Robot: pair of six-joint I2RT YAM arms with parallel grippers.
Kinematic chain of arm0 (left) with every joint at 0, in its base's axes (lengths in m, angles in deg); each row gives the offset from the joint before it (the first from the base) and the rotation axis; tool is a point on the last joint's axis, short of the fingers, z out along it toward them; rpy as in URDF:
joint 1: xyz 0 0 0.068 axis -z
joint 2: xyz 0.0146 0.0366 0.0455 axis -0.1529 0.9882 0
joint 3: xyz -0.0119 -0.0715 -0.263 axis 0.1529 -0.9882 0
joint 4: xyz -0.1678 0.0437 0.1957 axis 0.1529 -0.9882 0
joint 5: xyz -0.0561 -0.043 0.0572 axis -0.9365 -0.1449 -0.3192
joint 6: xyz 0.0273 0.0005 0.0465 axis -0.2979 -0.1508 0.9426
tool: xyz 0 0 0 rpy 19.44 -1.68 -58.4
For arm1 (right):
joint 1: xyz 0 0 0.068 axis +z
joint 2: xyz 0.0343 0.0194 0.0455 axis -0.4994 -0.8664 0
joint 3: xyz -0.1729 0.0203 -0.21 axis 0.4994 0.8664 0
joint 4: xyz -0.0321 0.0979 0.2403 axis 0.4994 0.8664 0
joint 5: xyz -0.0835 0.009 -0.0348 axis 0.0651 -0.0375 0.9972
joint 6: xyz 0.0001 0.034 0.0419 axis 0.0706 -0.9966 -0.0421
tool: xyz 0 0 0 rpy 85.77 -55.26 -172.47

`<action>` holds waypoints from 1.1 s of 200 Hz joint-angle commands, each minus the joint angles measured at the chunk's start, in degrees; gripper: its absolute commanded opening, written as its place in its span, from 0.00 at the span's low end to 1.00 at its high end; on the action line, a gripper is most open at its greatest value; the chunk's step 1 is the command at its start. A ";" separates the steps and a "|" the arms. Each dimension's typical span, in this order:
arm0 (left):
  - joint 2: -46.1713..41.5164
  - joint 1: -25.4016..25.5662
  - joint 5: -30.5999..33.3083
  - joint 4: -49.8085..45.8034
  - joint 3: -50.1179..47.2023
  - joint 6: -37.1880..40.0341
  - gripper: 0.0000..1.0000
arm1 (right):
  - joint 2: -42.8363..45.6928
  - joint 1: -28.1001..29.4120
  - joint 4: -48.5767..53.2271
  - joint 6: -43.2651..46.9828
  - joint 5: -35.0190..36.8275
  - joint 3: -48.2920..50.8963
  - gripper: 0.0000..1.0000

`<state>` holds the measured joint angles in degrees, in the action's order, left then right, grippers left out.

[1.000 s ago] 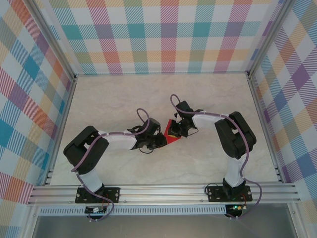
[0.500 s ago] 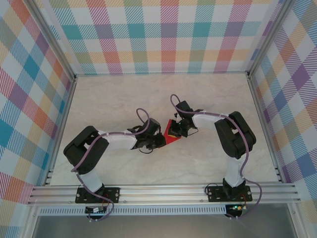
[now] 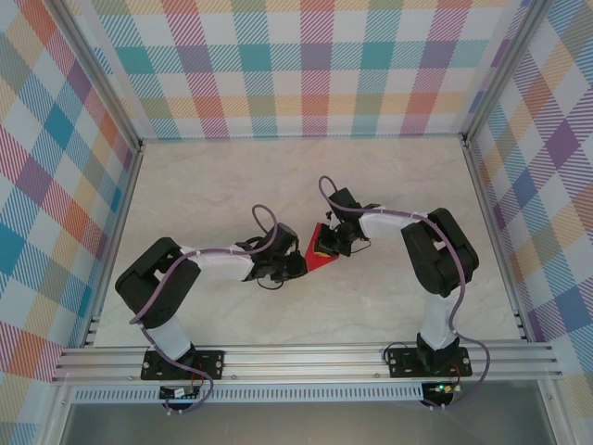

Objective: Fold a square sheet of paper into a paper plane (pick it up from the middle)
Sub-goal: Fourth fold the wing at the center of the table.

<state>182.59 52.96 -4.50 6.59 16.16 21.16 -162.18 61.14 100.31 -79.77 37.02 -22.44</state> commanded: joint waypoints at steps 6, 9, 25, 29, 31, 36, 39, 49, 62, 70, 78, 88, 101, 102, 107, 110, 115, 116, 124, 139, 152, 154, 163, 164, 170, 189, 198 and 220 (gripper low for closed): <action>-2.00 0.18 2.61 -9.87 -2.00 0.30 0.17 | -4.44 0.02 3.85 -0.65 6.32 1.28 0.07; -2.18 0.19 2.54 -9.98 -1.99 0.40 0.17 | -4.44 0.07 3.85 -0.65 6.33 1.21 0.07; -3.06 0.22 2.01 -10.12 -1.72 0.75 0.17 | -4.60 0.03 3.84 -0.65 6.24 1.19 0.07; -3.24 0.22 1.84 -10.04 -1.72 0.77 0.17 | -4.61 0.04 3.92 -0.65 6.24 1.12 0.07; -3.39 0.22 1.65 -10.03 -1.61 0.80 0.17 | -4.61 0.03 3.97 -0.65 6.24 1.11 0.07; -3.75 0.22 1.23 -9.84 -1.47 0.91 0.17 | -4.61 0.03 3.94 -0.65 6.24 1.06 0.07; -4.02 0.22 0.95 -9.66 -1.45 0.93 0.17 | -4.61 0.02 4.00 -0.65 6.24 1.09 0.07; -5.02 0.20 0.19 -8.71 -1.28 0.75 0.17 | -4.53 0.03 3.96 -0.65 6.24 1.10 0.07; -6.35 0.20 -0.78 -6.87 -0.98 0.40 0.17 | -4.46 0.03 4.03 -0.65 6.31 1.02 0.07; -6.98 0.18 -0.90 -5.84 -0.77 0.24 0.17 | -4.49 0.08 4.00 -0.65 6.24 1.17 0.07; -7.47 0.20 -0.69 -4.51 -0.69 0.06 0.17 | -4.53 0.02 3.93 -0.65 6.24 1.19 0.07; -7.75 0.30 -0.18 -2.87 -0.82 -0.50 0.17 | -4.60 0.03 3.96 -0.67 6.33 1.19 0.07; -7.38 0.31 0.16 -0.41 -0.89 -0.87 0.16 | -4.70 0.02 3.84 -0.82 6.24 1.28 0.07; -7.31 0.27 0.16 -0.30 -0.91 -0.89 0.16 | -4.70 0.02 3.84 -0.82 6.24 1.28 0.07; -6.83 0.30 0.27 0.12 -0.64 -0.92 0.15 | -4.70 0.04 3.84 -0.85 6.28 1.28 0.07; -6.53 0.31 0.25 0.32 -0.52 -0.99 0.15 | -4.70 0.08 3.82 -0.86 6.24 1.28 0.07; -5.82 0.31 0.12 0.59 -0.19 -0.95 0.15 | -4.77 0.03 3.83 -0.84 6.16 1.28 0.07; -5.66 0.35 0.09 0.69 -0.16 -0.89 0.15 | -4.78 0.03 3.84 -0.83 6.16 1.28 0.07; -4.58 0.34 0.02 1.15 0.32 -0.85 0.14 | -4.71 0.03 3.76 -0.90 6.14 1.28 0.07; -2.98 0.44 -0.12 2.20 0.73 -1.08 0.12 | -4.61 0.03 3.74 -0.74 6.06 1.28 0.07; -1.91 0.43 0.23 2.18 0.99 -0.99 0.11 | -4.44 0.06 3.53 -0.82 5.98 1.28 0.07; -1.74 0.47 0.30 2.18 1.00 -1.00 0.11 | -4.44 0.03 3.48 -0.82 5.98 1.28 0.07; -1.25 0.45 0.61 2.16 1.01 -0.89 0.11 | -4.35 0.10 3.33 -0.77 5.77 1.28 0.07; -1.17 0.47 0.60 2.17 1.01 -0.86 0.11 | -4.31 0.06 3.37 -0.80 5.74 1.28 0.07; -0.81 0.46 0.80 2.06 0.95 -0.91 0.11 | -4.27 0.02 3.24 -0.86 5.58 1.21 0.07; 0.16 0.43 1.20 1.66 0.64 -0.92 0.10 | -4.01 0.08 2.89 -0.94 5.03 1.10 0.07; 0.56 0.43 1.45 1.48 0.37 -0.97 0.10 | -3.82 0.02 2.66 -0.91 4.76 1.10 0.07; 1.44 0.42 1.94 0.19 0.17 -0.94 0.09 | -2.73 0.07 1.92 -0.74 3.64 1.10 0.07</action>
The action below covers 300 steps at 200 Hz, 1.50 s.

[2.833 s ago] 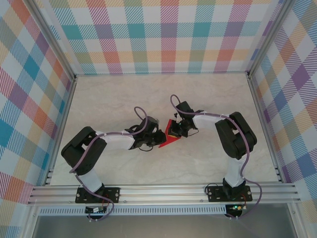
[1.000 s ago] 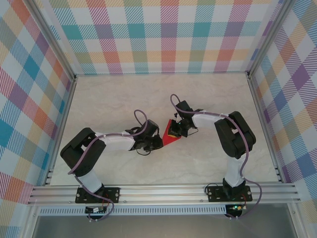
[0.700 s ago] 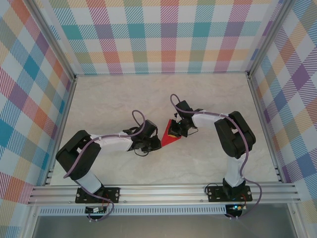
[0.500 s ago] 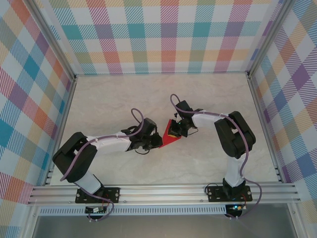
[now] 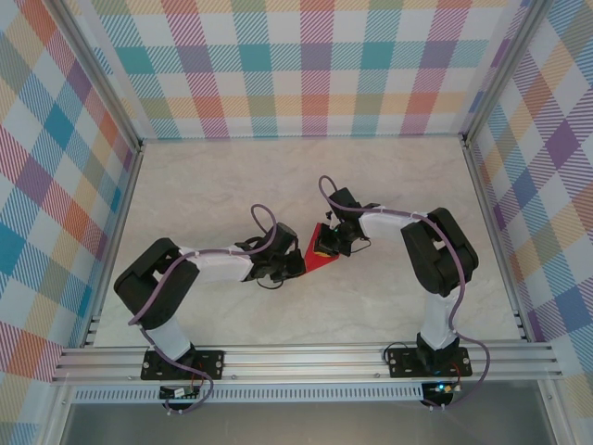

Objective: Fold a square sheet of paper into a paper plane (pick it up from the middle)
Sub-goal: Fourth fold the wing at the center of the table.

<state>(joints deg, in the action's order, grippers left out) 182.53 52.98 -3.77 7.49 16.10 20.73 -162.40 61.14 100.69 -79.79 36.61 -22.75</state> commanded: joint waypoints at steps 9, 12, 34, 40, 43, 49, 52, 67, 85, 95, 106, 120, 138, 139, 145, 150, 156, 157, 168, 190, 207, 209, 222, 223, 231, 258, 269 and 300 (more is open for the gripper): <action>1.79 0.41 1.40 -1.06 0.10 -0.51 0.09 | -1.87 0.03 1.09 -0.63 3.54 1.33 0.07; 1.83 0.41 1.51 -1.23 0.04 -0.53 0.08 | -1.53 0.02 0.91 -0.55 3.31 1.32 0.07; 1.21 0.48 1.72 -0.78 -0.63 -0.48 0.07 | 0.37 0.02 -0.82 0.14 0.68 0.82 0.08; 0.78 0.47 1.63 -0.35 -0.69 -0.47 0.07 | 0.80 0.07 -1.42 0.38 -0.38 0.49 0.08; 0.54 0.54 1.63 -0.16 -0.64 -0.36 0.07 | 0.94 0.03 -1.50 0.38 -0.82 0.37 0.08; 0.38 0.53 1.42 0.10 -0.40 -0.15 0.07 | 1.41 0.02 -1.99 0.46 -1.71 0.19 0.08; 0.37 0.54 1.35 0.10 -0.20 -0.05 0.07 | 1.61 0.08 -2.30 0.43 -2.22 0.22 0.08; 0.78 0.78 1.26 -0.38 0.50 0.31 0.07 | 2.94 0.11 -4.09 0.43 -4.48 0.69 0.08; 1.62 0.80 1.01 -0.23 0.46 0.22 0.07 | 4.21 0.52 -5.55 0.59 -6.52 1.39 0.09; 1.87 0.82 0.94 -0.22 0.45 0.10 0.07 | 4.71 0.88 -6.05 0.78 -7.07 1.87 0.09; 1.90 0.83 1.00 -0.27 0.37 0.04 0.07 | 4.84 1.40 -5.89 1.25 -7.15 2.02 0.09; 1.69 0.88 1.26 -0.52 0.34 -0.04 0.07 | 4.20 1.76 -5.49 1.48 -6.89 2.10 0.09; 1.25 0.88 1.63 -0.98 0.44 0.03 0.07 | 2.82 1.78 -5.19 1.48 -5.96 2.37 0.09; 1.21 0.89 1.67 -0.94 0.45 0.04 0.07 | 2.73 1.83 -5.12 1.48 -5.89 2.37 0.09; 1.09 0.83 1.76 -1.10 0.45 0.04 0.07 | 2.34 1.79 -5.07 1.48 -5.51 2.46 0.08; 0.99 0.85 1.72 -1.29 0.42 0.05 0.07 | 2.05 1.77 -4.82 1.48 -5.08 2.40 0.08; 0.93 0.90 1.81 -1.49 0.48 0.05 0.07 | 1.79 1.78 -4.53 1.51 -4.66 2.46 0.08; 0.91 0.86 1.81 -1.51 0.53 0.05 0.07 | 1.68 1.78 -4.46 1.55 -4.55 2.46 0.08; 0.86 0.89 1.97 -1.84 0.74 0.29 0.07 | 1.28 1.77 -4.28 1.66 -3.72 2.50 0.08; 0.73 0.85 1.81 -2.26 1.34 0.47 0.07 | 0.59 1.69 -3.48 1.83 -2.11 2.24 0.08; 0.63 0.87 0.93 -1.66 1.75 0.36 0.07 | -0.09 1.65 -3.42 1.97 -1.59 2.03 0.08; 0.64 0.90 0.79 -1.51 1.70 0.32 0.07 | -0.26 1.66 -3.41 2.00 -1.62 1.96 0.08; 0.80 0.58 -0.52 -0.17 2.05 -0.21 0.08 | -1.21 1.69 -3.62 1.97 -2.16 1.67 0.08; 0.81 0.52 -0.63 -0.01 2.04 -0.26 0.08 | -1.26 1.69 -3.63 1.95 -2.19 1.67 0.08; 0.87 0.30 -1.24 1.26 2.18 -0.80 0.09 | -1.64 1.69 -4.00 1.80 -2.40 1.80 0.07; 0.17 -0.76 -1.93 5.05 2.05 -2.13 0.11 | -1.77 1.71 -4.51 1.53 -2.58 2.52 0.07; -0.17 -0.94 -1.63 6.33 2.13 -2.23 0.11 | -1.67 1.71 -4.67 1.41 -2.57 2.77 0.07; 0.35 -1.10 0.55 6.45 2.63 -1.67 0.10 | -1.67 1.66 -5.05 1.30 -2.92 2.99 0.07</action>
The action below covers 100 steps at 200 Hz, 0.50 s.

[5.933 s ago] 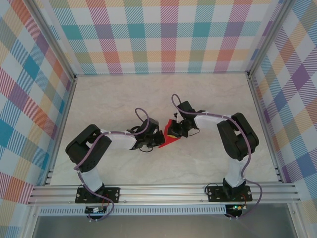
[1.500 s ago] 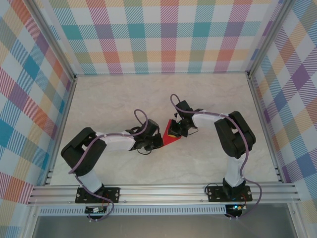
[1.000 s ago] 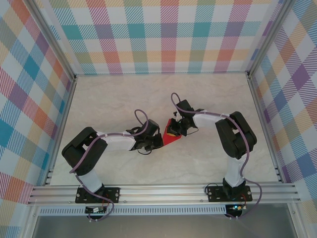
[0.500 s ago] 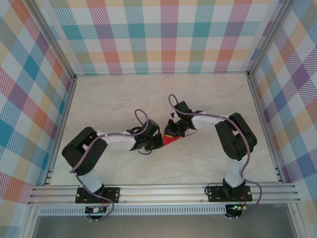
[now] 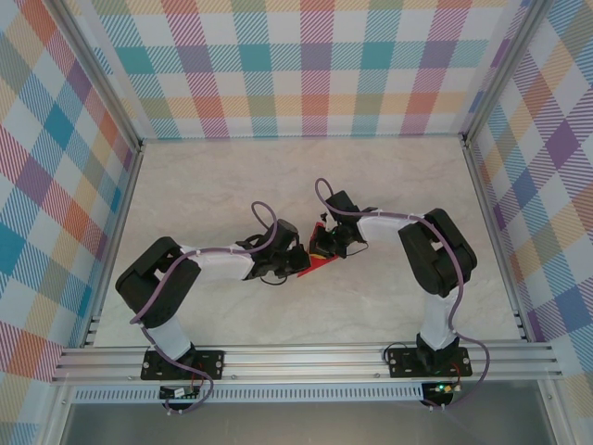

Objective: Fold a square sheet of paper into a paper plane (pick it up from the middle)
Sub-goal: Fourth fold the wing at the center of the table.

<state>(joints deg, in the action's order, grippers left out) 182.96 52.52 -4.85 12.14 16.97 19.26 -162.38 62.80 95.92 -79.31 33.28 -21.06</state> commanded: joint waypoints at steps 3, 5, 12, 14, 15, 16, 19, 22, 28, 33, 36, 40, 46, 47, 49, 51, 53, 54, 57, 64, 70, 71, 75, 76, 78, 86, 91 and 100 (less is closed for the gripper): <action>0.10 -0.58 1.83 1.55 1.77 -0.08 0.10 | -1.78 0.00 -0.34 0.83 0.33 1.31 0.07; 0.22 -0.64 1.96 1.36 1.84 -0.01 0.09 | -1.78 0.02 -0.37 0.78 0.31 1.31 0.07; 0.54 -0.57 2.25 1.12 1.78 0.07 0.09 | -1.78 0.03 -0.45 0.74 0.31 1.38 0.07; 0.68 -0.61 2.26 1.16 1.73 0.10 0.09 | -1.82 0.03 -0.42 0.74 0.31 1.39 0.07; 0.70 -0.59 2.26 1.18 1.71 0.10 0.09 | -1.80 0.03 -0.40 0.74 0.31 1.39 0.07; 0.80 -0.58 2.26 1.19 1.66 0.06 0.09 | -1.83 0.03 -0.43 0.74 0.26 1.39 0.07; 0.96 -0.57 2.26 1.27 1.63 0.03 0.08 | -1.79 0.02 -0.45 0.75 0.23 1.39 0.07; 1.09 -0.58 2.18 1.29 1.54 0.07 0.08 | -1.78 -0.05 -0.58 0.74 0.22 1.39 0.07; 1.37 -0.60 2.18 1.14 1.47 0.01 0.08 | -1.78 0.03 -0.58 0.66 0.22 1.46 0.06; 1.54 -0.62 2.22 0.91 1.34 0.03 0.08 | -1.78 -0.02 -0.60 0.65 0.22 1.48 0.06; 1.71 -0.58 2.26 0.70 1.29 0.05 0.07 | -1.78 -0.01 -0.61 0.65 0.17 1.48 0.06; 1.82 -0.61 2.35 0.47 1.23 0.10 0.07 | -1.79 -0.05 -0.67 0.65 0.13 1.48 0.06; 2.00 -0.59 2.44 0.20 1.05 0.04 0.07 | -1.76 -0.06 -0.72 0.65 0.13 1.48 0.06; 2.02 -0.58 2.48 0.18 1.02 0.03 0.07 | -1.72 -0.06 -0.72 0.65 0.13 1.48 0.06; 2.00 -0.60 2.47 0.11 0.91 0.04 0.07 | -1.70 -0.06 -0.68 0.65 0.13 1.48 0.06; 2.08 -0.64 2.38 0.07 0.86 0.09 0.07 | -1.69 -0.06 -0.69 0.65 0.13 1.48 0.06; 2.08 -0.59 2.36 0.00 0.78 0.10 0.07 | -1.69 -0.06 -0.76 0.67 0.13 1.48 0.06; 2.10 -0.58 2.35 -0.01 0.75 0.10 0.07 | -1.69 -0.06 -0.74 0.71 0.13 1.48 0.06; 2.20 -0.62 2.32 -0.09 0.68 0.06 0.07 | -1.69 -0.12 -0.83 0.73 0.09 1.48 0.06; 2.39 -0.65 2.33 -0.33 0.39 -0.02 0.07 | -1.62 -0.06 -1.03 0.83 0.05 1.57 0.06; 2.55 -0.62 2.19 -0.65 0.17 -0.13 0.07 | -1.60 -0.06 -1.29 0.89 -0.03 1.65 0.06; 2.56 -0.59 2.27 -0.74 0.10 -0.14 0.07 | -1.60 -0.06 -1.36 0.90 -0.04 1.66 0.06; 2.65 -0.59 2.28 -1.02 0.06 -0.16 0.07 | -1.59 -0.13 -1.43 0.91 -0.04 1.66 0.06; 2.61 -0.58 2.27 -1.10 -0.01 -0.16 0.07 | -1.49 -0.14 -1.56 0.91 -0.11 1.66 0.06; 2.67 -0.57 2.33 -1.33 -0.07 -0.16 0.07 | -1.51 -0.14 -1.64 0.91 -0.17 1.66 0.06; 2.73 -0.64 2.57 -1.92 -0.36 -0.08 0.07 | -1.28 -0.20 -2.21 1.00 -0.52 1.91 0.06; 2.83 -0.63 2.76 -2.46 -0.53 -0.02 0.07 | -1.12 -0.23 -2.70 1.07 -0.63 2.14 0.06; 2.83 -0.61 3.27 -3.42 -0.84 0.10 0.06 | -0.69 -0.23 -3.91 1.49 -0.64 2.64 0.06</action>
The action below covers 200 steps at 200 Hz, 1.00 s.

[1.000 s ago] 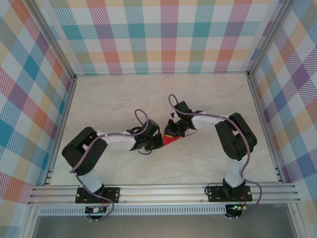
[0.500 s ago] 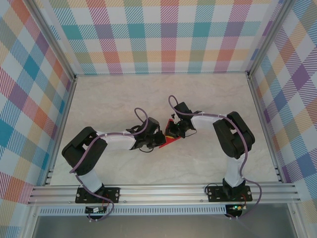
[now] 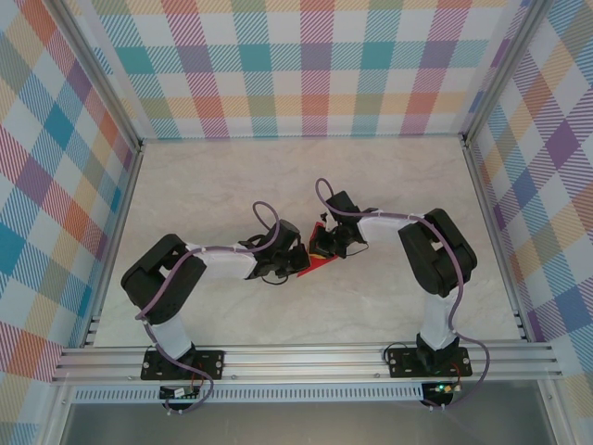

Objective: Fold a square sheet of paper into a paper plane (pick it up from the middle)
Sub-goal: Fourth fold the wing at the center of the table.

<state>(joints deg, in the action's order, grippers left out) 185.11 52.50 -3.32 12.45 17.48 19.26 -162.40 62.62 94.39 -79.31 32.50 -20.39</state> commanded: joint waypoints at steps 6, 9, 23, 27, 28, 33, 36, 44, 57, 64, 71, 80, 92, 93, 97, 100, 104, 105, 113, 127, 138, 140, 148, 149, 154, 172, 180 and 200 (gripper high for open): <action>0.63 -0.58 1.95 -4.18 -1.69 0.10 0.06 | -0.57 0.00 -3.10 1.99 0.13 2.27 0.06; 0.55 -0.60 2.10 -4.44 -1.80 0.07 0.06 | -0.46 -0.05 -3.44 2.30 0.19 2.44 0.06; 0.69 -0.60 2.49 -5.63 -2.33 0.03 0.06 | -0.27 -0.30 -6.14 3.81 -0.02 3.68 0.07; 0.73 -0.57 2.48 -5.76 -2.51 0.11 0.06 | -0.11 -0.33 -7.03 4.37 -0.05 4.07 0.07; 0.75 -0.56 2.48 -5.86 -2.55 0.11 0.06 | -0.14 -0.41 -7.24 4.49 -0.05 4.15 0.07; 0.81 -0.59 2.46 -5.99 -2.80 0.13 0.06 | 0.06 -0.59 -8.20 5.14 -0.13 4.73 0.07; 0.86 -0.60 2.44 -6.06 -2.99 0.11 0.06 | 0.13 -0.65 -8.73 5.71 -0.13 4.97 0.07; 1.04 -0.56 2.27 -6.22 -3.39 0.11 0.06 | 0.25 -0.96 -9.93 6.84 -0.12 5.52 0.07; 1.35 -0.62 1.90 -6.78 -3.66 0.32 0.06 | 0.44 -1.51 -10.99 8.91 -0.01 6.05 0.07; 1.43 -0.56 1.75 -7.05 -3.88 0.37 0.05 | 0.51 -2.02 -11.40 9.64 -0.17 6.21 0.07; 1.51 -0.62 1.51 -7.23 -3.97 0.58 0.05 | 0.58 -2.52 -11.86 10.12 -0.54 6.33 0.07; 1.67 -0.55 1.13 -7.44 -4.14 0.78 0.05 | 0.79 -3.22 -12.28 10.82 -0.67 6.47 0.07; 1.76 -0.56 1.00 -7.81 -4.27 0.99 0.05 | 1.13 -4.15 -12.33 11.45 -0.62 6.36 0.07; 1.80 -0.56 0.95 -7.89 -4.27 0.98 0.05 | 1.18 -4.21 -12.31 11.46 -0.60 6.35 0.07; 1.90 -0.59 0.93 -8.05 -4.36 1.01 0.05 | 1.25 -4.50 -12.27 11.61 -0.52 6.28 0.07; 1.86 -0.55 0.84 -8.14 -4.38 1.06 0.05 | 1.27 -4.72 -12.22 11.75 -0.49 6.15 0.07; 1.95 -0.59 0.82 -8.20 -4.36 1.19 0.05 | 1.25 -4.97 -12.19 11.89 -0.49 5.97 0.07; 1.98 -0.57 0.78 -8.22 -4.36 1.18 0.05 | 1.24 -5.02 -12.20 11.94 -0.44 5.94 0.07; 2.08 -0.57 0.56 -8.26 -4.55 1.23 0.05 | 1.10 -5.61 -12.06 12.15 -0.40 5.59 0.07; 2.37 -0.60 0.31 -8.32 -4.59 1.33 0.05 | 0.51 -6.49 -11.46 12.59 -0.27 4.62 0.07; 2.50 -0.57 0.10 -8.36 -4.70 1.29 0.05 | -0.21 -7.25 -10.87 12.70 -0.22 3.74 0.07; 2.53 -0.55 0.04 -8.34 -4.68 1.32 0.05 | -0.34 -7.39 -10.84 12.74 -0.22 3.61 0.07; 2.55 -0.55 -0.01 -8.33 -4.69 1.35 0.05 | -0.69 -7.87 -10.71 12.62 -0.11 3.15 0.07; 2.59 -0.55 -0.03 -8.33 -4.70 1.34 0.05 | -0.79 -7.96 -10.76 12.66 -0.08 3.12 0.07; 2.54 -0.56 -0.10 -8.33 -4.68 1.32 0.05 | -1.03 -8.30 -10.70 12.67 0.00 2.78 0.07; 2.54 -0.55 -0.14 -8.63 -4.54 1.53 0.05 | -1.81 -9.31 -10.30 12.77 0.30 1.59 0.07; 2.54 -0.62 -0.15 -8.76 -4.48 1.56 0.05 | -2.16 -9.61 -9.90 12.99 0.46 0.98 0.07; 2.54 -0.58 -0.31 -8.76 -4.47 1.64 0.05 | -3.01 -10.53 -8.63 13.48 1.56 -0.54 0.07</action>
<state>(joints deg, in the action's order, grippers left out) 185.08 52.19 -3.16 13.21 15.99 19.68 -163.51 53.31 84.34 -68.12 31.08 -18.48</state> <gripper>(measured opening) 0.053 0.074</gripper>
